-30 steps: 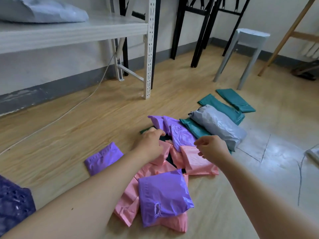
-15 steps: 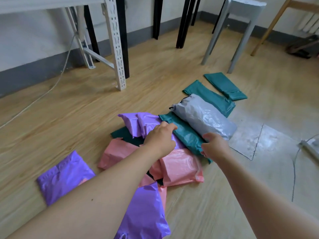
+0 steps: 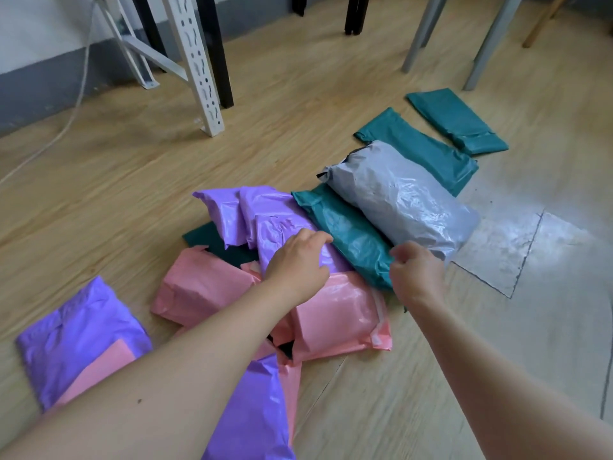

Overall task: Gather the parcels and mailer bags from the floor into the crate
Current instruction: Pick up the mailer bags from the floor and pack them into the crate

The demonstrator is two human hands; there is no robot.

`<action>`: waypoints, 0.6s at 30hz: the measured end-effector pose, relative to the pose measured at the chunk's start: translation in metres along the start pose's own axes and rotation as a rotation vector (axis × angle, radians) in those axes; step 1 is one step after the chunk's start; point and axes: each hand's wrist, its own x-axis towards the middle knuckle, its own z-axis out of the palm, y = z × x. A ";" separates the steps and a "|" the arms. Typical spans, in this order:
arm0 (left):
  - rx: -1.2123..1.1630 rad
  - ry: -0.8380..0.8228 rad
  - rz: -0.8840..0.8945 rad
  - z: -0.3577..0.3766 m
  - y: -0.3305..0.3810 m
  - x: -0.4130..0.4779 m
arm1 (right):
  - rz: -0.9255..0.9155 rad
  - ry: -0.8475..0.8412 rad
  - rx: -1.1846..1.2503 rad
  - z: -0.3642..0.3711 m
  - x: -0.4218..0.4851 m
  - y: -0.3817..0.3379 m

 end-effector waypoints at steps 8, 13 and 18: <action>-0.029 0.079 -0.165 0.018 -0.043 -0.029 | -0.331 -0.362 -0.121 0.061 -0.050 -0.025; -0.027 0.036 -0.266 0.016 -0.067 -0.052 | -0.305 -0.729 -0.140 0.078 -0.075 -0.028; -0.079 -0.008 -0.329 0.011 -0.090 -0.073 | -0.328 -1.022 -0.259 0.084 -0.100 -0.036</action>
